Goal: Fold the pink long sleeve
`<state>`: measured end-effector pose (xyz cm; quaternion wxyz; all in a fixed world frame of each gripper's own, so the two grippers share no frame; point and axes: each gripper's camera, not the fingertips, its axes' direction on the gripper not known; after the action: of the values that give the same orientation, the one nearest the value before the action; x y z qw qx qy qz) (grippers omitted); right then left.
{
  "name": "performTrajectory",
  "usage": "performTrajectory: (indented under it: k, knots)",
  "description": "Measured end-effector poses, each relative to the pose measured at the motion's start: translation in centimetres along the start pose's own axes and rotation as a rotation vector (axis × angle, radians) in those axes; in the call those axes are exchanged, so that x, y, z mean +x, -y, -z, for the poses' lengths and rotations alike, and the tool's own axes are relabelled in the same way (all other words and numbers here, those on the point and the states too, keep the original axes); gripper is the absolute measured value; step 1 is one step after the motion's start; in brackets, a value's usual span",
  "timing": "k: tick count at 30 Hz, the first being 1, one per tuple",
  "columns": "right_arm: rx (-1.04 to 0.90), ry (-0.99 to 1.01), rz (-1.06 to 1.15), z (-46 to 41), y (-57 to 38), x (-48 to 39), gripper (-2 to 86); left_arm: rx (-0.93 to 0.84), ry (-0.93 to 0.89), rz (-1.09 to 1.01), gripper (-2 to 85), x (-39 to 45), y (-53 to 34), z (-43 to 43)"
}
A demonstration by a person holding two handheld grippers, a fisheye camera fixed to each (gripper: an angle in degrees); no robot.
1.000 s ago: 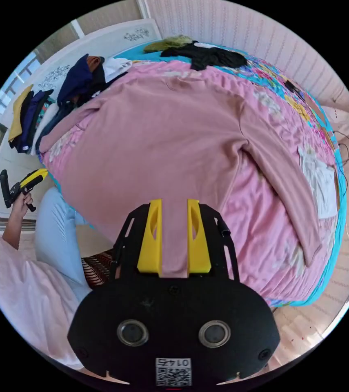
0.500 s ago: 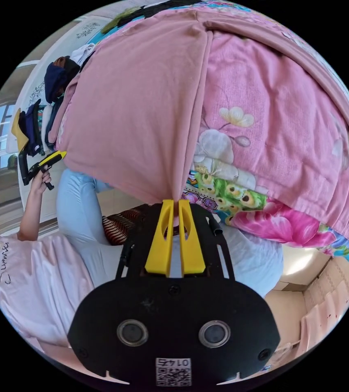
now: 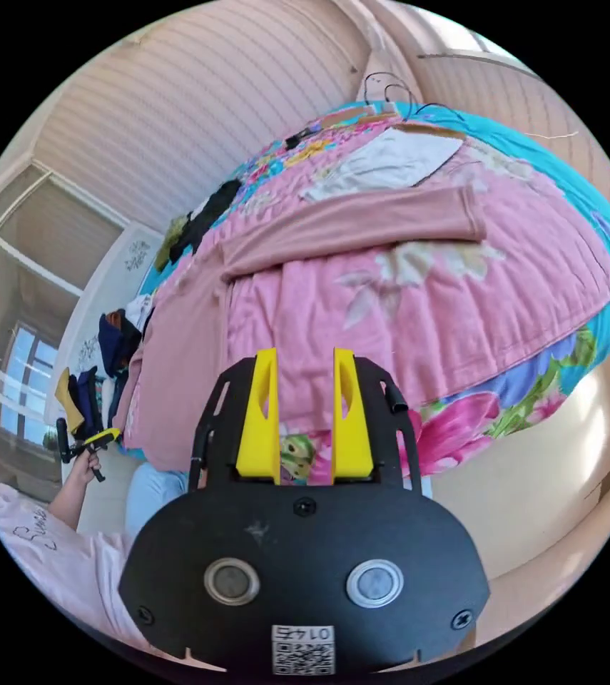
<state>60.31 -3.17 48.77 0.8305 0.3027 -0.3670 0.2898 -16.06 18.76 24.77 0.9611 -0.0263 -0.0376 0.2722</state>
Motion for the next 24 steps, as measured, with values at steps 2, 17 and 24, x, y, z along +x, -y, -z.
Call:
performTrajectory:
  k: [2,17,24]
  knots:
    - [0.236,0.003,-0.137,3.4,1.1,4.3,11.6,0.033,-0.033,-0.077,4.3,3.8,3.9,0.1]
    - [0.43,0.048,-0.375,11.7,5.8,17.8,8.1,0.005,-0.221,-0.919,5.8,41.3,28.8,-10.4]
    - [0.406,0.078,-0.375,14.9,6.8,19.5,2.7,0.045,-0.242,-1.007,6.3,58.0,36.1,-17.6]
